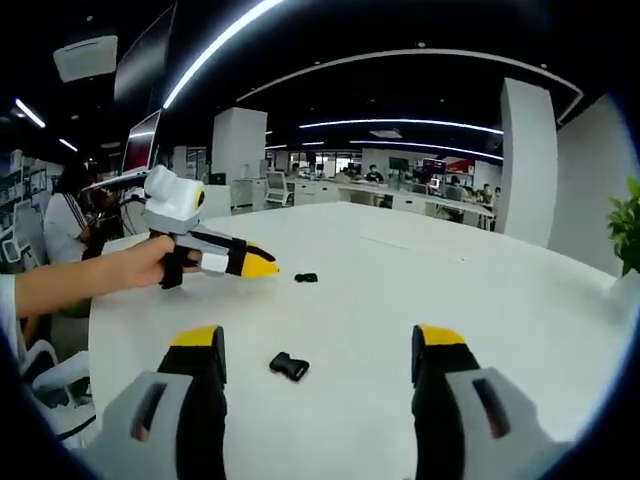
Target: Snap the two parts of the plastic buckle together until the buckle closes and remains connected.
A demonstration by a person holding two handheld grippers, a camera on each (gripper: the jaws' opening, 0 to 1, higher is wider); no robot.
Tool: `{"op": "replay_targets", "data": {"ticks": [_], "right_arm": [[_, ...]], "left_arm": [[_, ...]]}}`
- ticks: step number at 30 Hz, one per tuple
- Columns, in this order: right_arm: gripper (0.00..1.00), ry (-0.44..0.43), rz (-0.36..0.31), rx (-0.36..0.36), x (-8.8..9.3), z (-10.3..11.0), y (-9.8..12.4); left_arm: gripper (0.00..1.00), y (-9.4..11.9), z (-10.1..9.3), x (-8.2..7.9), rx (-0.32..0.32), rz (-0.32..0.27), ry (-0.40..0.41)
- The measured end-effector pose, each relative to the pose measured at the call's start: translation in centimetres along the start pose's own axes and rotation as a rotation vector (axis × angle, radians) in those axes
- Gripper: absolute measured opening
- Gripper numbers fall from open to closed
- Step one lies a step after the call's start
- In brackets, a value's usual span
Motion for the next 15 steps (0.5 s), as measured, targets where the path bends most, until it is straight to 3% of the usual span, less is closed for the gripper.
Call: {"op": "replay_targets", "data": {"ticks": [9,15], "right_arm": [[0.64,0.033,0.011,-0.035,0.24,-0.40,-0.61],[0.62,0.013,-0.012,-0.067,0.37,-0.56,-0.68]], "left_arm": [[0.22,-0.22,0.06,0.24,0.000,0.016,-0.005],[0.22,-0.39,0.10,0.22,0.001,0.023,0.001]]}}
Point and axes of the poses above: the point that each gripper's makers call its tool centre point, and the gripper's own axes: y roughly backward along the fingers, z roughly to its left, x roughly out of its underside, the point moved 9 cm from there along y, roughly backward along the fingers, and after that the axes turned 9 degrees about y, right-handed, at the moved point
